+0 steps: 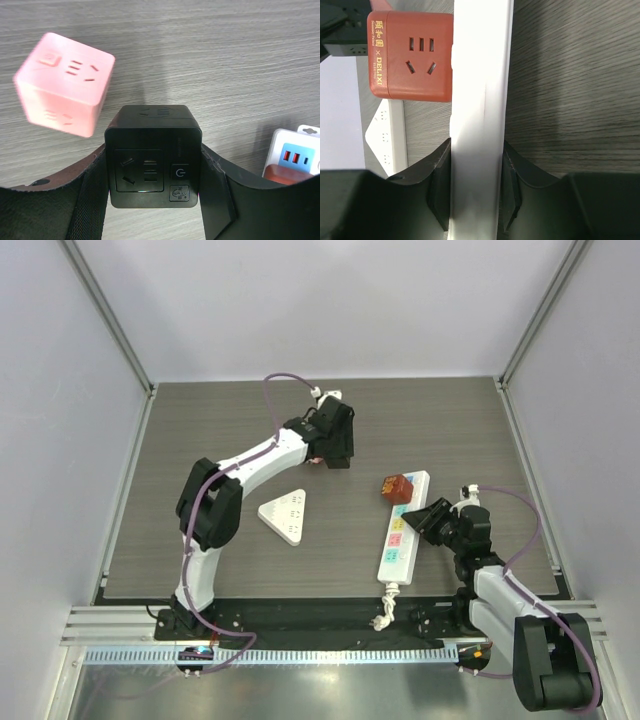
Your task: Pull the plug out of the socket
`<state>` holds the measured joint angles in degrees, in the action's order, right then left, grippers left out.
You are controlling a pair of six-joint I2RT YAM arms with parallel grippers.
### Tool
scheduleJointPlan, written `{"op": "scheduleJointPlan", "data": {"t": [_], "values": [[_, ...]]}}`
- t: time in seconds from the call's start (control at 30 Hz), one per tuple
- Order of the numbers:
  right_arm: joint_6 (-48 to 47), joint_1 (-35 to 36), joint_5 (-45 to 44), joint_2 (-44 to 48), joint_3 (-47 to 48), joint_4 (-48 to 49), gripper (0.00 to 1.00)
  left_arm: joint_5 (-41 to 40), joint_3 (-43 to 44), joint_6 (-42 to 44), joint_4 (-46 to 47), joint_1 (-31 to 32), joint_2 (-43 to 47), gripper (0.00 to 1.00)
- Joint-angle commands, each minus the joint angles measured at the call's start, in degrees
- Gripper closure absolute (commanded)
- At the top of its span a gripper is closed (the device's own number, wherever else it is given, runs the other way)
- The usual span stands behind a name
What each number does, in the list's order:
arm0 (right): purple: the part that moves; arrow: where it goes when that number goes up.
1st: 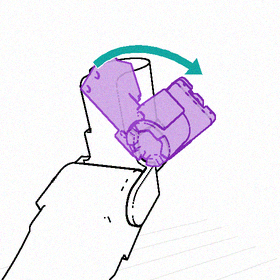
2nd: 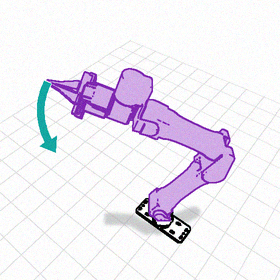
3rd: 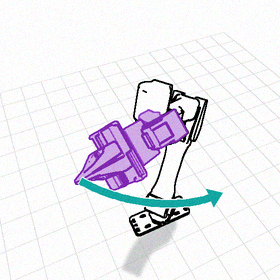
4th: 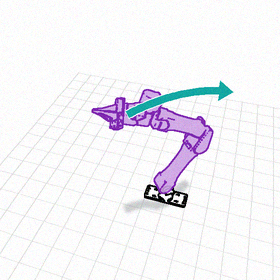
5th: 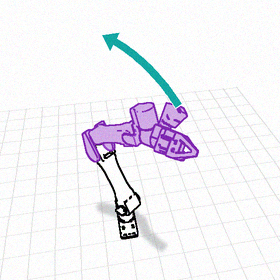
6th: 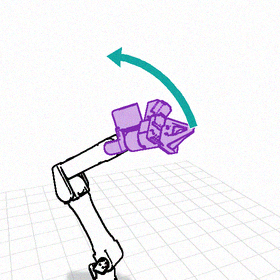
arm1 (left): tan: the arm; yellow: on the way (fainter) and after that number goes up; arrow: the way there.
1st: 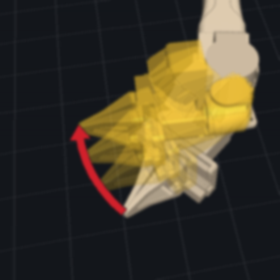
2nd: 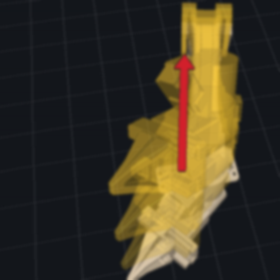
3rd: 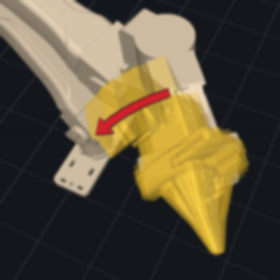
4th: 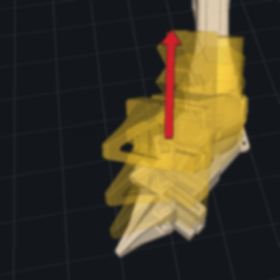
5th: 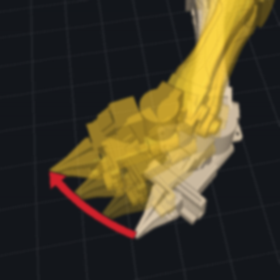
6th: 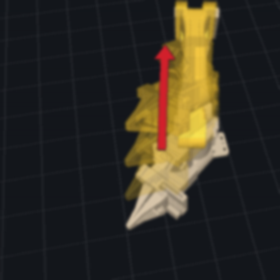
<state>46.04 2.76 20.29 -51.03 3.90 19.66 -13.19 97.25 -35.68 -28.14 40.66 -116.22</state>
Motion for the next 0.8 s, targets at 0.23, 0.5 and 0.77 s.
{"op": "scheduleJointPlan", "data": {"t": [0.23,0.5,0.77], "values": [[-4.7,0.0,-0.3,1.2,0.8,3.6,0.99,1.0,6.7,-2.5,-1.1,0.5,-7.3,1.00],[-4.8,-0.2,0.5,-0.7,0.8,5.6,0.99,1.4,8.2,-0.6,0.4,-0.8,-9.8,0.87],[-4.8,-0.2,0.3,-1.8,1.1,5.5,0.99,1.1,7.8,0.3,-0.4,-1.2,-9.2,0.40]]}}
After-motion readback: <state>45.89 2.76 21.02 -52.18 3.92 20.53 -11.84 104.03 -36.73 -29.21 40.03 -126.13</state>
